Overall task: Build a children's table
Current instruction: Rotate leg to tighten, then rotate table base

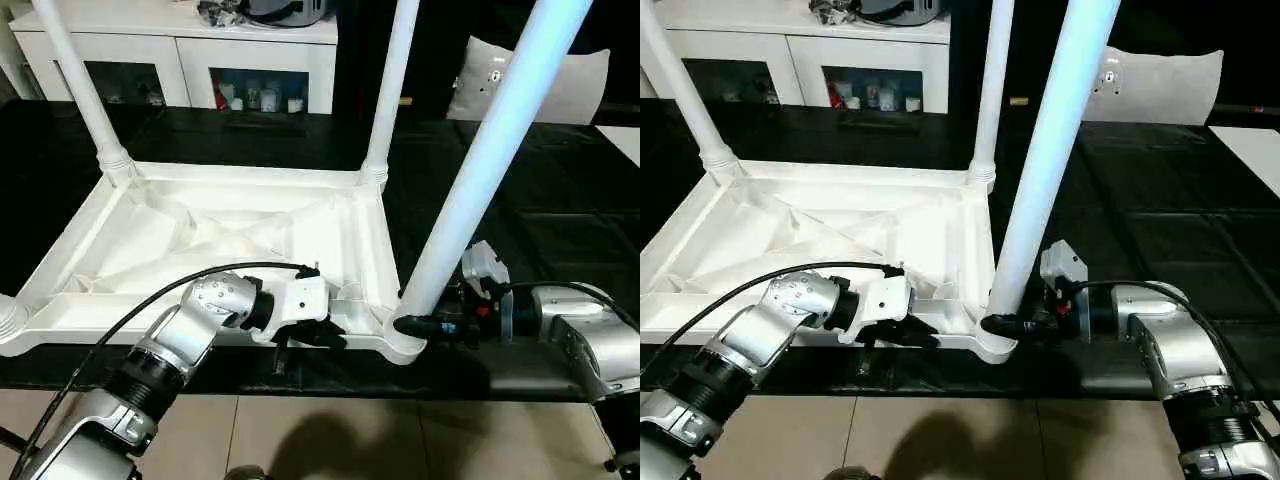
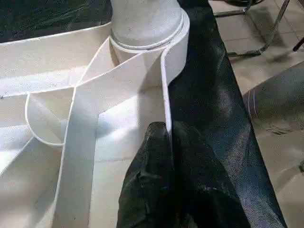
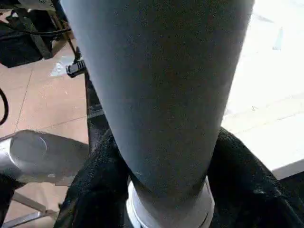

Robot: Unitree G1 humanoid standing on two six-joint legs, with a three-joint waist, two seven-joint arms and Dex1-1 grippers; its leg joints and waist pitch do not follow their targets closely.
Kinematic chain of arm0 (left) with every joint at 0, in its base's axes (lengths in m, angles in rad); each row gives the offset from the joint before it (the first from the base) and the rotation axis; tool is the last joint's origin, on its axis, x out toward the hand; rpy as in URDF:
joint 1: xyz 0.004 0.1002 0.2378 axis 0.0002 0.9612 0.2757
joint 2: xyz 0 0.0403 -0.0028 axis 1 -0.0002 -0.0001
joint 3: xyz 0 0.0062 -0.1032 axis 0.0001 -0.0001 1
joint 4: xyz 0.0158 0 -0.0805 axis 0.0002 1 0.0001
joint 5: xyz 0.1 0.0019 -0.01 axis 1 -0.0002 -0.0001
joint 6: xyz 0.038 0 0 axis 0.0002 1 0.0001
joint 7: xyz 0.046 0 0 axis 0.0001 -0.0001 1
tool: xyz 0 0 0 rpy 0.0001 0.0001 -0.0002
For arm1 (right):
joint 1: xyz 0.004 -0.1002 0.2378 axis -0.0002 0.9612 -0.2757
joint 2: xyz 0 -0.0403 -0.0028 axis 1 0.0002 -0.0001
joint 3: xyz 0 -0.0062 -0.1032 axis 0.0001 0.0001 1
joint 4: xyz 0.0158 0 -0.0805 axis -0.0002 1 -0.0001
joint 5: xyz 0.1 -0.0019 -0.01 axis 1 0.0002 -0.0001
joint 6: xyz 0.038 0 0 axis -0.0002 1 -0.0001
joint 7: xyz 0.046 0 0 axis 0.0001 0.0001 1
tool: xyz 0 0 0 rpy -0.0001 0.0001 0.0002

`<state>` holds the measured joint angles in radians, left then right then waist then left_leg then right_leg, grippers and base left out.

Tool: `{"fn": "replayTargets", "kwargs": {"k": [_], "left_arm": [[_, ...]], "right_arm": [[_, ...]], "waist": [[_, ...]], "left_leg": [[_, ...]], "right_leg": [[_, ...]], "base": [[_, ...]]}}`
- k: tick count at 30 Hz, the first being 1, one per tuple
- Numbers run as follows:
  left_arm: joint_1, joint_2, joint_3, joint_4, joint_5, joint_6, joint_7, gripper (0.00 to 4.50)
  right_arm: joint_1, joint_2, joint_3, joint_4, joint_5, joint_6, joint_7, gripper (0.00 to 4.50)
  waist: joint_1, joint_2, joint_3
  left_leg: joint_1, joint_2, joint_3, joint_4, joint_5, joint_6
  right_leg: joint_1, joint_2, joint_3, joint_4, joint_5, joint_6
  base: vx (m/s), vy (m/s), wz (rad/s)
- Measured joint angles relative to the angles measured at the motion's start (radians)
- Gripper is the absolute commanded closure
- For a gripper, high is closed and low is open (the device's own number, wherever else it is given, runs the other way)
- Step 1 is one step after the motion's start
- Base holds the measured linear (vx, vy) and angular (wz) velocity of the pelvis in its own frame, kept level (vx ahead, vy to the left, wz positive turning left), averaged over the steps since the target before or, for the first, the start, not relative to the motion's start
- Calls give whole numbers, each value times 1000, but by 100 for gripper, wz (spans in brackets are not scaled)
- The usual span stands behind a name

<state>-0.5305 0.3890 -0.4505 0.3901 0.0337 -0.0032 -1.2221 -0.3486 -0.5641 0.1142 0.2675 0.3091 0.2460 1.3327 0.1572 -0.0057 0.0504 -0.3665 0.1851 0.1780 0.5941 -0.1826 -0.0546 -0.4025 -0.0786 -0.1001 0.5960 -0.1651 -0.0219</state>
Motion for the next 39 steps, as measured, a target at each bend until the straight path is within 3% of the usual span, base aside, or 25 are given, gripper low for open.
{"fn": "replayTargets", "kwargs": {"k": [7,10,13,17,22,23,25,26,31,36,37,39], "left_arm": [[4,-19,12,1,-10,32,9,450],[7,-40,36,4,-7,93,57,450],[7,-63,57,9,3,156,120,450],[-19,-166,99,55,33,266,291,450],[-66,-293,119,125,56,350,485,450],[-77,-317,121,145,62,353,522,450],[-84,-330,120,155,71,352,546,450],[-86,-331,119,158,79,345,550,450],[-89,-309,96,158,99,289,525,450],[-91,-275,72,161,118,191,504,450],[-92,-269,73,161,118,180,497,407],[-91,-252,82,159,104,146,464,397]], "right_arm": [[29,16,-25,-31,14,48,-29,258],[42,62,-39,-63,9,99,-140,259],[39,126,-67,-67,-3,149,-277,259],[-12,273,-133,-50,-62,236,-597,259],[-87,392,-205,12,-98,278,-889,259],[-93,429,-225,16,-106,271,-956,224],[-95,454,-235,11,-109,268,-1010,224],[-95,472,-245,8,-109,267,-1032,186],[-69,500,-255,-4,-108,275,-1054,153],[1,440,-185,-61,-138,203,-1018,99],[12,434,-181,-75,-141,202,-1004,94],[52,419,-184,-134,-130,206,-965,85]], "waist": [[5,0,0],[-4,1,0],[-18,1,0],[-66,0,0],[-99,2,0],[-99,2,0],[-99,2,0],[-99,2,0],[-89,2,0],[-64,4,-1],[-62,5,-1],[-56,6,0]], "left_leg": [[1,0,0,0,0,0],[3,0,0,1,1,0],[10,0,0,1,1,0],[14,0,-1,2,2,-1],[15,1,-2,1,1,-1],[15,0,-2,1,1,0],[15,-1,-2,-2,1,0],[15,-1,-3,-4,1,0],[15,-2,-3,-12,1,-1],[7,-3,-3,-22,3,-2],[4,-3,-3,-22,3,-2],[-1,-2,-3,-21,5,2]], "right_leg": [[0,0,0,0,0,0],[2,0,0,2,1,-1],[7,0,0,1,1,0],[12,0,-3,-9,0,0],[18,-4,-12,-21,0,0],[18,-5,-13,-21,0,0],[18,-7,-16,-21,0,0],[18,-7,-17,-21,0,0],[16,-7,-17,-19,2,0],[3,-7,-17,-17,4,-2],[0,-7,-17,-16,6,-5],[-4,-7,-17,-15,6,-6]], "base": [[0,0,0],[0,0,0],[0,0,0],[0,0,0],[0,0,0],[0,0,0],[0,0,0],[0,0,0],[0,0,0],[0,0,0],[0,0,0],[0,0,0]]}}
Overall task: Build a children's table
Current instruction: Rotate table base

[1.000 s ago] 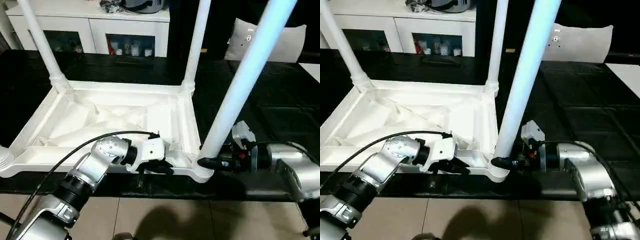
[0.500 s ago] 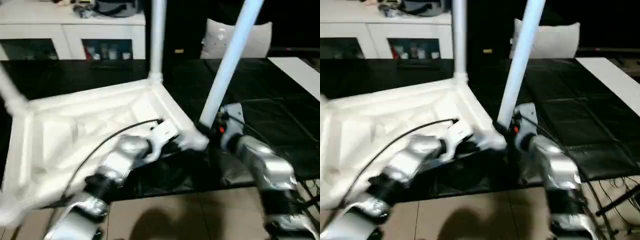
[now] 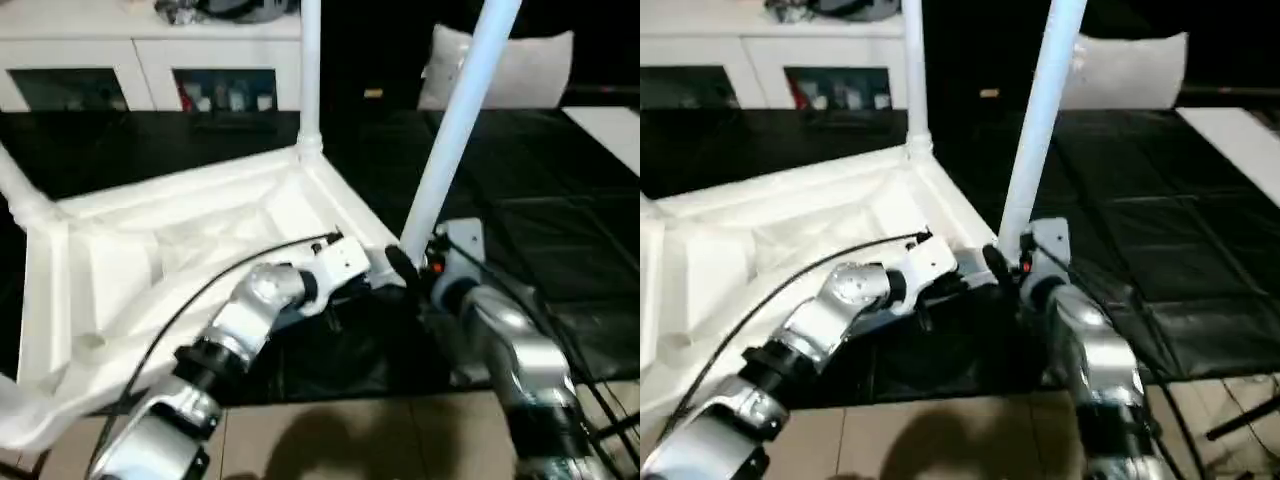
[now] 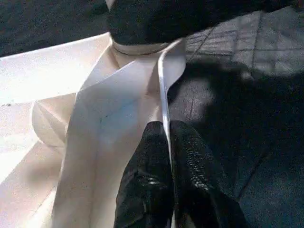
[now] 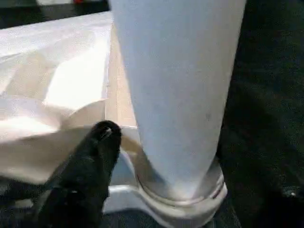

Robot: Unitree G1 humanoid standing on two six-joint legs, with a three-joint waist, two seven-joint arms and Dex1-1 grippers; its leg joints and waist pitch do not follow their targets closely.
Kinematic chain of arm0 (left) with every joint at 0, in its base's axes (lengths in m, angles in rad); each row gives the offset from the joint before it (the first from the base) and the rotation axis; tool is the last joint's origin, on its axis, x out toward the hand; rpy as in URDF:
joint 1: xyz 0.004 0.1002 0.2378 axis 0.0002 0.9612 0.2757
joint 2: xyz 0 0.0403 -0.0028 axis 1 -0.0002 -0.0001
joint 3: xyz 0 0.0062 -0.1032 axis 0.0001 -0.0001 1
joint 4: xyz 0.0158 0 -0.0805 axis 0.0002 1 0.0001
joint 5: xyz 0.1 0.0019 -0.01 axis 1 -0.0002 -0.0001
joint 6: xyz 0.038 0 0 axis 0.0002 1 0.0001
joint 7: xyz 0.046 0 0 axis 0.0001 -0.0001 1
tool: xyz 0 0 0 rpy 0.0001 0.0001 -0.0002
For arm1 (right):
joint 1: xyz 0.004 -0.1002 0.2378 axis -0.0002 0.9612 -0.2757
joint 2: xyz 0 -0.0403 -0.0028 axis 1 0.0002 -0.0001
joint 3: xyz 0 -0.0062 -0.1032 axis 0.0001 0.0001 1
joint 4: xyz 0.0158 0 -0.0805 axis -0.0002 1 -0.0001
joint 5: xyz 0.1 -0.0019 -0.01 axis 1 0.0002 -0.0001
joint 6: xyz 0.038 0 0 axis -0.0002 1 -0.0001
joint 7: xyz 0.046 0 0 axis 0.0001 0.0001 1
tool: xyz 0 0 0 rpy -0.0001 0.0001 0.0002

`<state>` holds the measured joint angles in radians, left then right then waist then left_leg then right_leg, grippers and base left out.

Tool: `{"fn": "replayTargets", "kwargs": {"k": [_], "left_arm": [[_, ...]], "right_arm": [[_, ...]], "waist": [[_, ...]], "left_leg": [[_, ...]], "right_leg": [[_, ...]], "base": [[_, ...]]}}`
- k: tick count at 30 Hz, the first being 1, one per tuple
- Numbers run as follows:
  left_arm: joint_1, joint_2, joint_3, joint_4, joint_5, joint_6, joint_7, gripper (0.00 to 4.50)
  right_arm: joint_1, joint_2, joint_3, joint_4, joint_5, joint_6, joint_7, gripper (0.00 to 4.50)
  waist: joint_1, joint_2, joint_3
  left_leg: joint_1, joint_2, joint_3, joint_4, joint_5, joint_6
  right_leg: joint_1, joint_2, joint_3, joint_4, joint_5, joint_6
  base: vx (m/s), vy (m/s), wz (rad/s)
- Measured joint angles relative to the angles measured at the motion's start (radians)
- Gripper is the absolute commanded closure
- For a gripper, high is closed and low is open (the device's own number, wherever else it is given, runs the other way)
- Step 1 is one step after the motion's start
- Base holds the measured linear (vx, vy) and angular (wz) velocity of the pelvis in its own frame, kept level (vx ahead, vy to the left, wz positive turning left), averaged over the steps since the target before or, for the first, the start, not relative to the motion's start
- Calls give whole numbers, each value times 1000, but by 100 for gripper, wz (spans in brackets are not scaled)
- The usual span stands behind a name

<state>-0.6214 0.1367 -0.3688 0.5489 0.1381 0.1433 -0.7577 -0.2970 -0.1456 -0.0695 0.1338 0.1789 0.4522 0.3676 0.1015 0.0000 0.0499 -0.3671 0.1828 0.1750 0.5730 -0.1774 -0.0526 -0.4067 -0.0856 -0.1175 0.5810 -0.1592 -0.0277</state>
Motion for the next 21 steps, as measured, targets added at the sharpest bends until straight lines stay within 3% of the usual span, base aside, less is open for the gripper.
{"fn": "replayTargets", "kwargs": {"k": [5,11,14,21], "left_arm": [[14,36,20,-132,-49,-29,-56,353],[129,120,15,-304,-68,77,-124,317],[153,181,17,-398,-67,140,-155,291],[189,266,7,-435,-4,196,-153,248]], "right_arm": [[35,-64,-1,-85,10,-16,61,32],[74,-128,0,-129,32,-70,143,0],[56,-139,-1,-103,23,-83,143,0],[-73,-108,2,75,4,-165,108,0]], "waist": [[11,0,0],[5,-1,0],[1,-2,1],[-8,-6,2]], "left_leg": [[-1,-1,1,4,-2,1],[2,-1,1,5,-3,-3],[4,-1,1,7,-2,-4],[2,-1,1,10,-3,-4]], "right_leg": [[1,-2,1,0,0,0],[3,-2,1,0,0,4],[4,-2,1,3,0,4],[4,-3,1,3,0,5]], "base": [[0,0,0],[0,0,0],[0,0,0],[0,0,0]]}}
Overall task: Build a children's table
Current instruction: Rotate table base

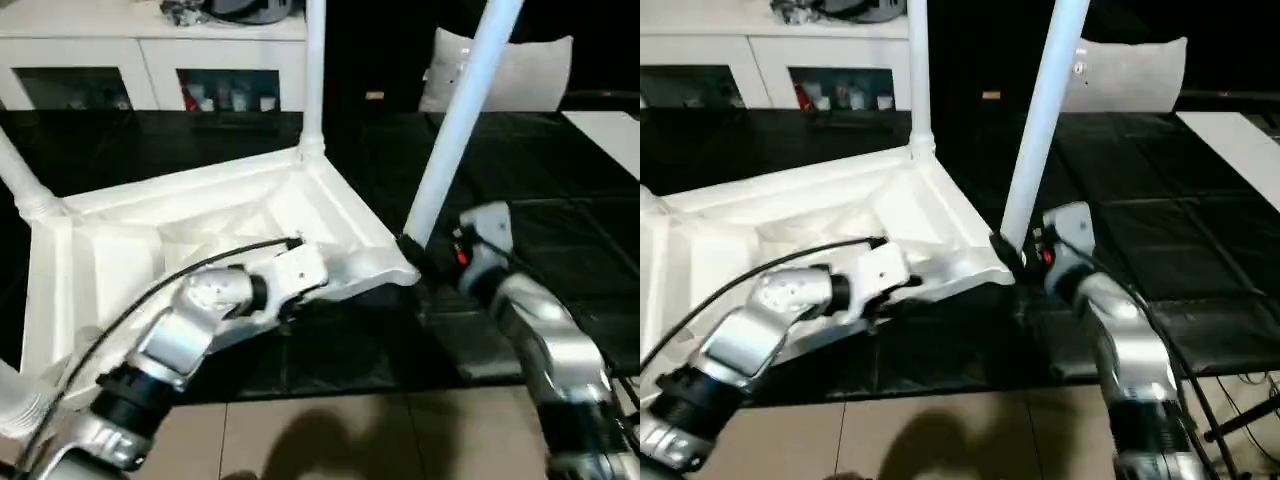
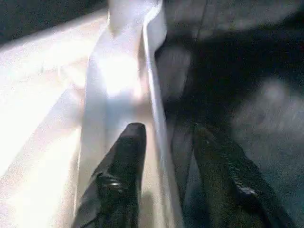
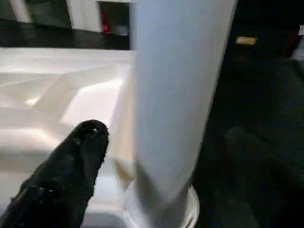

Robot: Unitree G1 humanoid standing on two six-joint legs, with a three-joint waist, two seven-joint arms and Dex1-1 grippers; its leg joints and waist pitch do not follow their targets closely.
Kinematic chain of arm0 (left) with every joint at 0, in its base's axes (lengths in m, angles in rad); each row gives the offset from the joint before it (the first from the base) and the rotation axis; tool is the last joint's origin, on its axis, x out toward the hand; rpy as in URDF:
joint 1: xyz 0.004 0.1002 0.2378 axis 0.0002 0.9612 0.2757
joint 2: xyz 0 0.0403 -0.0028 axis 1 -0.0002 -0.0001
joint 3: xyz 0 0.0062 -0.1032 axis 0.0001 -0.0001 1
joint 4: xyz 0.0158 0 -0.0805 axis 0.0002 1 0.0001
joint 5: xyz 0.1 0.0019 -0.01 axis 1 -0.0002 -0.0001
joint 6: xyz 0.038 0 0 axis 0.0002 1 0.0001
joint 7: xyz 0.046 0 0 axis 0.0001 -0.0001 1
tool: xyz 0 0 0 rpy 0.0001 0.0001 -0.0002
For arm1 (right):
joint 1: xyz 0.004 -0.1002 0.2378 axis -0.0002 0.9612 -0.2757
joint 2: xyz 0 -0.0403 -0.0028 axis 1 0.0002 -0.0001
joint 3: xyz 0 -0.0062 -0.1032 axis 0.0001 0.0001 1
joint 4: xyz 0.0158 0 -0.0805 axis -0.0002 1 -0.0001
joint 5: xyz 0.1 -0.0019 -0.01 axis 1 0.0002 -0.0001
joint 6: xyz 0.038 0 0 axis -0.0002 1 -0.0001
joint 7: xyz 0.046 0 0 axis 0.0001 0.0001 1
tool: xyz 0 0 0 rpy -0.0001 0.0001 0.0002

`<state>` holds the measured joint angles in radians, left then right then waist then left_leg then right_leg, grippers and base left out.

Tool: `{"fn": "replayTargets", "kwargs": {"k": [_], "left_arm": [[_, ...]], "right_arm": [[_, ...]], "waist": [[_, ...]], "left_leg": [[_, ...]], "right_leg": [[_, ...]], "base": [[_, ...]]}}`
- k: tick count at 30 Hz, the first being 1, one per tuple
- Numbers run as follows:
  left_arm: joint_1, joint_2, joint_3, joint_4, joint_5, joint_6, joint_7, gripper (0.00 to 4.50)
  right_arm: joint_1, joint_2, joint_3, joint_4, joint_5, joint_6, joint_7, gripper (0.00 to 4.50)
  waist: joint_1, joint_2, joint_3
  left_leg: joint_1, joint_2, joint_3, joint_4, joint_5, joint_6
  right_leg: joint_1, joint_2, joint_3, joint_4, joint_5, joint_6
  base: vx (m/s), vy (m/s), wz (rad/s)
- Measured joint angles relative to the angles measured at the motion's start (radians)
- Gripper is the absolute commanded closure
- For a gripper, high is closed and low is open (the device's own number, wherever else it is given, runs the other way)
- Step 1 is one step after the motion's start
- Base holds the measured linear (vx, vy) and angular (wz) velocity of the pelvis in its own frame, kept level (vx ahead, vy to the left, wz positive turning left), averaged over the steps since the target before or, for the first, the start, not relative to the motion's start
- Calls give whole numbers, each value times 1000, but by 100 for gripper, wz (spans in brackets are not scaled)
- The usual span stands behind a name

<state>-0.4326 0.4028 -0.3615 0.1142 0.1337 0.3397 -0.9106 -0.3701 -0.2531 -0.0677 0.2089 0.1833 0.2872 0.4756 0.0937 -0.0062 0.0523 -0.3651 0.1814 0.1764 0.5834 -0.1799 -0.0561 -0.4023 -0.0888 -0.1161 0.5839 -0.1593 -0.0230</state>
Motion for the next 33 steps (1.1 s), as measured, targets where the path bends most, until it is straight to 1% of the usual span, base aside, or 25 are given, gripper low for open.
{"fn": "replayTargets", "kwargs": {"k": [2,5,9,12,14,16,19,22,25,26,29,31,33], "left_arm": [[18,25,-6,-14,21,20,3,248],[39,51,-7,-39,33,41,10,248],[68,106,-9,-81,65,51,17,248],[80,117,-5,-88,69,50,36,248],[82,117,-5,-88,68,44,45,248],[83,118,-5,-88,67,38,47,248],[82,129,-5,-85,69,15,53,248],[80,133,-6,-56,85,-11,80,248],[62,122,-7,15,120,-44,153,248],[42,106,-7,63,138,-66,201,248],[-2,74,-5,138,177,-99,309,248],[-14,49,10,154,184,-111,358,248],[-15,-1,38,161,173,-122,403,248]], "right_arm": [[-50,9,-2,79,-8,-20,-27,0],[-76,14,-1,127,-25,-39,-46,0],[-117,33,-5,217,-29,-72,-96,0],[-137,33,-15,265,-28,-90,-136,0],[-144,24,-42,299,-29,-105,-167,0],[-148,3,-56,323,-29,-118,-185,0],[-161,-36,-70,375,-29,-147,-198,0],[-163,-86,-102,414,-34,-162,-221,0],[-155,-135,-137,437,-39,-171,-254,0],[-146,-157,-153,446,-39,-179,-260,0],[-134,-193,-177,466,-38,-192,-276,0],[-126,-213,-192,475,-39,-202,-293,0],[-113,-228,-213,480,-38,-215,-305,0]], "waist": [[-2,-1,0],[0,-1,0],[-1,-1,0],[5,-1,1],[14,-3,2],[22,-3,2],[26,-3,2],[35,-3,2],[46,-3,2],[51,-3,2],[48,-3,2],[45,-3,1],[43,-3,1]], "left_leg": [[-2,0,0,0,0,0],[-2,0,0,0,0,0],[-1,0,0,1,0,0],[0,-1,0,6,0,0],[0,-1,0,9,1,-1],[-1,-1,0,10,1,-1],[-2,-5,1,11,1,0],[-3,-6,5,11,1,0],[-5,-7,6,11,3,5],[-6,-8,6,11,3,6],[-7,-8,6,11,3,7],[-7,-7,6,11,2,8],[-8,-7,6,11,1,9]], "right_leg": [[-2,0,0,1,1,-1],[-2,0,0,2,2,-4],[-2,0,0,5,2,-3],[-1,-2,1,10,-1,1],[0,-2,3,11,-1,1],[2,-2,6,11,-1,1],[3,-2,12,11,-1,1],[5,-3,18,12,-2,2],[4,-3,19,11,-2,4],[3,-4,19,11,-3,4],[3,-3,20,12,-3,6],[2,-3,19,12,-3,6],[2,-3,19,13,-4,6]], "base": [[0,0,0],[0,0,0],[0,0,0],[0,0,0],[0,0,0],[0,0,0],[0,0,0],[0,0,0],[0,0,0],[0,0,0],[0,0,0],[0,0,0],[0,0,0]]}}
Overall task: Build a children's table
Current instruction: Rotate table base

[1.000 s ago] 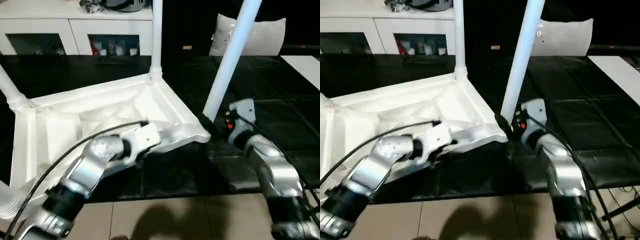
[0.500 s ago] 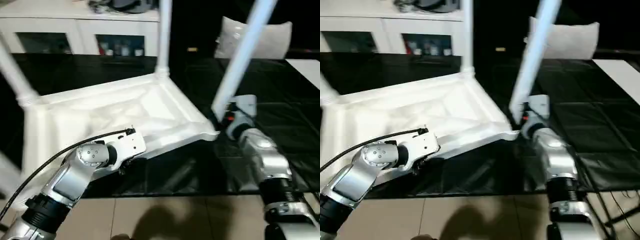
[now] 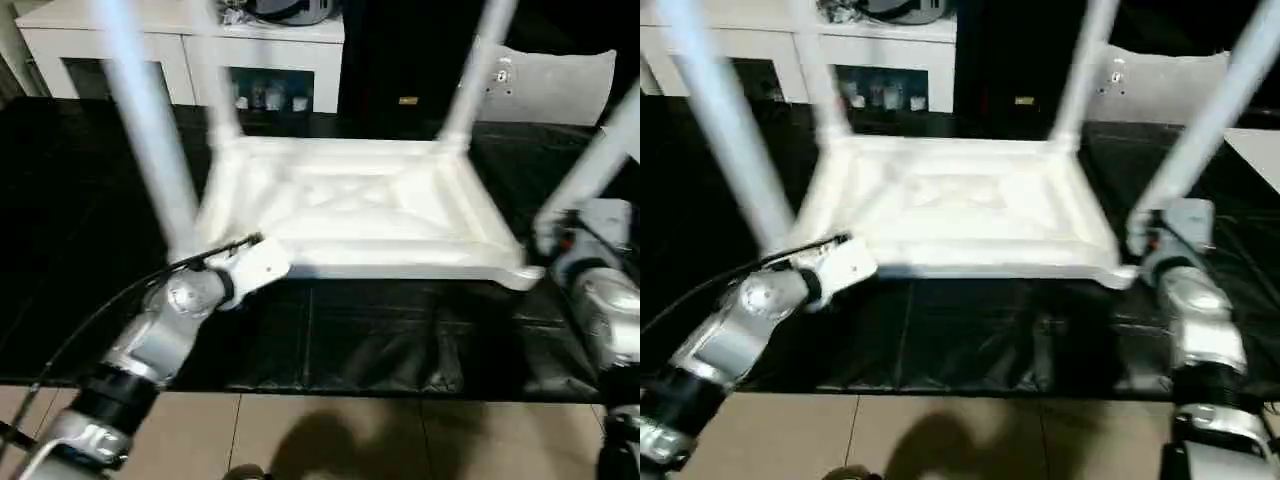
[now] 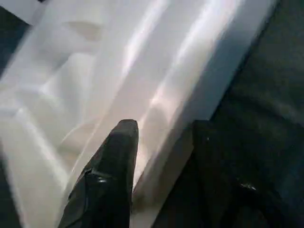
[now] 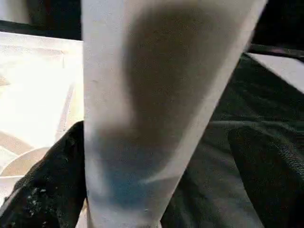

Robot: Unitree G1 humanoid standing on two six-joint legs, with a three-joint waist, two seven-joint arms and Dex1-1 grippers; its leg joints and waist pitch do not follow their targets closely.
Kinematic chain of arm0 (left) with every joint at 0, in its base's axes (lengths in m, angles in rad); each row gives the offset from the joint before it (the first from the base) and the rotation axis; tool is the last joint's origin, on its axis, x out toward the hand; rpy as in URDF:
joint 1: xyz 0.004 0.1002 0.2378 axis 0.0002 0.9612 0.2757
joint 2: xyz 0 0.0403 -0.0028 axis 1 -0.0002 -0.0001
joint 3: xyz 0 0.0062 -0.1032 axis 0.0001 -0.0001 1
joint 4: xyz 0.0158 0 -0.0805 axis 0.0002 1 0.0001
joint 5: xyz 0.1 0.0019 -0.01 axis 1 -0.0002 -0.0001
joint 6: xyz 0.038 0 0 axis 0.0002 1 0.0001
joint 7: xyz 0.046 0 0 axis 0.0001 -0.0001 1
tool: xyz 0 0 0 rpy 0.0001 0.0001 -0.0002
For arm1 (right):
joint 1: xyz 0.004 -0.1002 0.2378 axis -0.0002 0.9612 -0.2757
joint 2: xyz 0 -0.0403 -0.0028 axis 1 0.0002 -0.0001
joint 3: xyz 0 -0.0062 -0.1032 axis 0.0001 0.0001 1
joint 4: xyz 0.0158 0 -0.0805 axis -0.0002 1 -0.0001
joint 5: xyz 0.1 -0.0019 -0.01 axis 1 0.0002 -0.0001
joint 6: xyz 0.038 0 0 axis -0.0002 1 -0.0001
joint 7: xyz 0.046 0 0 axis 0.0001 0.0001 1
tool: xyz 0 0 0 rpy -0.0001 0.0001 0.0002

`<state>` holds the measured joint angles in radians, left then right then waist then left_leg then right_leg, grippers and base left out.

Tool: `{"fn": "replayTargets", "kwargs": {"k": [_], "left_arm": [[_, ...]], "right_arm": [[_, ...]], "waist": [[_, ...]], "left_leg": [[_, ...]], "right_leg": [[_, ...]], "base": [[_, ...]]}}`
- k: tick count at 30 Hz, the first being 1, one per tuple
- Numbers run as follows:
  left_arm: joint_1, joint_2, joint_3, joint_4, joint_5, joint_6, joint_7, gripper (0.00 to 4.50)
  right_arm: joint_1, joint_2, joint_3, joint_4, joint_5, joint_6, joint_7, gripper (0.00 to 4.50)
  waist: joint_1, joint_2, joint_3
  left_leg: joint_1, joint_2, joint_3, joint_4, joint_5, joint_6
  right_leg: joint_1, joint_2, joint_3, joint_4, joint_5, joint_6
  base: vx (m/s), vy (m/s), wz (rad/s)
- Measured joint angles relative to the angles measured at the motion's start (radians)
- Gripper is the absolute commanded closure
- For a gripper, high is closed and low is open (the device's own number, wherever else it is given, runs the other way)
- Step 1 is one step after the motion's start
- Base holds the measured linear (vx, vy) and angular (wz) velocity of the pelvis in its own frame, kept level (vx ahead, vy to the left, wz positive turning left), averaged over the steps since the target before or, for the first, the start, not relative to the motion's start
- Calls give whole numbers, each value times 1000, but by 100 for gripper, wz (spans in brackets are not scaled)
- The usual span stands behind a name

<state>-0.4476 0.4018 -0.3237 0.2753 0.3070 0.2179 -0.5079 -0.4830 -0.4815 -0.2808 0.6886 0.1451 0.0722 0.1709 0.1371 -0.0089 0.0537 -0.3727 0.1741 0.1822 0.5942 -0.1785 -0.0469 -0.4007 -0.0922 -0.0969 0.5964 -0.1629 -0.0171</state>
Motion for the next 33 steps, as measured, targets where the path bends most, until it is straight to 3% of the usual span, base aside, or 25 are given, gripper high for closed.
{"fn": "replayTargets", "kwargs": {"k": [7,8,11,12,16,17,21,23,28,29,33], "left_arm": [[49,-143,88,-25,-114,-25,112,248],[87,-156,115,-64,-137,-19,128,220],[172,-177,177,-151,-179,18,150,211],[208,-183,199,-191,-190,29,155,187],[323,-193,263,-298,-198,50,211,159],[358,-199,284,-337,-202,48,236,134],[444,-203,330,-391,-203,-17,305,120],[464,-215,350,-397,-202,-33,330,93],[479,-244,401,-410,-186,-26,407,73],[476,-247,416,-410,-184,-18,426,45],[388,-228,450,-345,-203,-13,451,26]], "right_arm": [[35,43,15,-50,4,-23,38,0],[63,61,20,-98,10,-6,35,0],[128,90,31,-195,21,25,31,0],[157,100,38,-240,23,29,30,0],[255,138,53,-396,23,52,10,0],[290,158,55,-462,24,61,6,0],[380,206,89,-595,22,103,-22,0],[405,229,96,-617,21,123,-41,0],[438,258,122,-687,18,146,-67,0],[440,263,137,-691,17,149,-61,0],[440,265,212,-693,19,211,7,0]], "waist": [[-37,0,0],[-42,0,0],[-45,0,0],[-45,0,0],[-46,0,0],[-47,0,0],[-49,2,-1],[-48,3,-1],[-51,5,-2],[-52,6,-2],[-52,5,-2]], "left_leg": [[-2,2,0,0,-1,2],[-2,2,0,-1,-1,2],[-3,2,0,-1,-1,2],[-3,2,0,-1,-1,2],[-3,2,0,-1,-1,2],[-1,2,-1,-1,-1,2],[1,2,-2,-1,-1,2],[0,1,-3,-1,-1,2],[0,1,-4,-1,-1,2],[0,1,-4,-2,-1,2],[0,1,-4,-2,-1,2]], "right_leg": [[-3,1,-2,0,0,0],[-3,1,-2,0,-1,1],[-4,2,-2,0,-4,6],[-4,2,-2,-1,-4,7],[-3,2,-2,-1,-5,8],[-2,2,-2,-2,-5,8],[1,2,-2,-4,-5,8],[1,2,-2,-6,-5,9],[4,3,-3,-13,-5,10],[5,3,-3,-17,-3,13],[6,3,-2,-18,-3,14]], "base": [[0,0,0],[0,0,0],[0,0,0],[0,0,0],[0,0,0],[0,0,0],[0,0,0],[0,0,0],[0,0,0],[0,0,0],[0,0,0]]}}
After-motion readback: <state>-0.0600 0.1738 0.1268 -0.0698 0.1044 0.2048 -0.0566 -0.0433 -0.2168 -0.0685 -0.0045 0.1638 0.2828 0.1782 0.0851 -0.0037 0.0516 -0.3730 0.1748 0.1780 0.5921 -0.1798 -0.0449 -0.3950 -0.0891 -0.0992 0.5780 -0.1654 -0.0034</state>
